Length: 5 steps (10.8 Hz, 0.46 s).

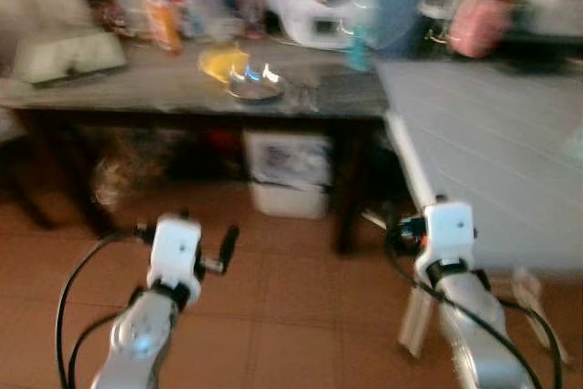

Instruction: Setting the table

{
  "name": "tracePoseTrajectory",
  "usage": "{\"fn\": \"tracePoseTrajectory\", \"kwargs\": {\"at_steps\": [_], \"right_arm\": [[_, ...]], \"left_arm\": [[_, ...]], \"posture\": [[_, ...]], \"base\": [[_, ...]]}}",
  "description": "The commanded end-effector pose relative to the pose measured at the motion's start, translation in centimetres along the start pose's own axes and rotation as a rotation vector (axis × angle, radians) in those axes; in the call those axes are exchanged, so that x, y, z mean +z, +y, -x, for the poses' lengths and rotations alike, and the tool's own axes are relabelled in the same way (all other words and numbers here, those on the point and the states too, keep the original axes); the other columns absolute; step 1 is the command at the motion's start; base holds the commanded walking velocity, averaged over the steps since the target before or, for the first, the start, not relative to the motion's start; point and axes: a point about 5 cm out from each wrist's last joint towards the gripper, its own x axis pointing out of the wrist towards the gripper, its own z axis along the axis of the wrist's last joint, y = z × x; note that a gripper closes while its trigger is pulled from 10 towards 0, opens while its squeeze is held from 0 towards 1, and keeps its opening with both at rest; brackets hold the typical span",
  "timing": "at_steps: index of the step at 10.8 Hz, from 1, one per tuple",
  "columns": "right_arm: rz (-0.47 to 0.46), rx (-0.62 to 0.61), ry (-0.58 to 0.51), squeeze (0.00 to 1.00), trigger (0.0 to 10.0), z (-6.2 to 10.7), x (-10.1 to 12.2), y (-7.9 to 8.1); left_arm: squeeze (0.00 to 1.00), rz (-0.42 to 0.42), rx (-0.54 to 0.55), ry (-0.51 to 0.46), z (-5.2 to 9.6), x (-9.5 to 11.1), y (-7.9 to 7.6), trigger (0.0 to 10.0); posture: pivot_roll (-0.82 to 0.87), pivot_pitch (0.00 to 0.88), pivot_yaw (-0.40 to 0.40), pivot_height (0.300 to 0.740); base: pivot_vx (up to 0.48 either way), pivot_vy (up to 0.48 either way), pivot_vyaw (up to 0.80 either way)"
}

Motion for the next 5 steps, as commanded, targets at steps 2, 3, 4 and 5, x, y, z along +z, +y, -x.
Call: {"fn": "tracePoseTrajectory", "kwargs": {"at_steps": [2, 3, 4, 5], "right_arm": [[0.007, -0.01, -0.033, 0.0, 10.0, -0.8, 0.9, -0.3], [0.002, -0.013, -0.04, 0.0, 10.0, -1.1, 1.1, -0.2], [0.0, -0.011, -0.043, 0.0, 10.0, -1.2, 1.2, -0.1], [-0.002, -0.004, -0.05, 0.0, 10.0, -1.4, 1.3, 0.2]], "left_arm": [[0.0, -0.069, 0.074, -0.1, -1.4, 1.3, 0.3, 10.0], [0.0, -0.023, 0.099, -0.095, -1.9, 1.2, 0.0, 10.0], [0.0, -0.019, 0.08, -0.095, -2.1, 1.2, -0.5, 10.0], [0.0, -0.024, -0.022, -0.101, -2.2, 1.2, -1.7, 10.0]], "posture": [[0.1, 0.0, 0.007, 0.74], [0.1, 0.0, 0.006, 0.74], [0.1, 0.0, 0.006, 0.74], [0.1, 0.0, 0.006, 0.74]], "base": [[0.0, 0.0, 0.0], [0.0, 0.0, 0.0], [0.0, 0.0, 0.0], [0.0, 0.0, 0.0]]}}
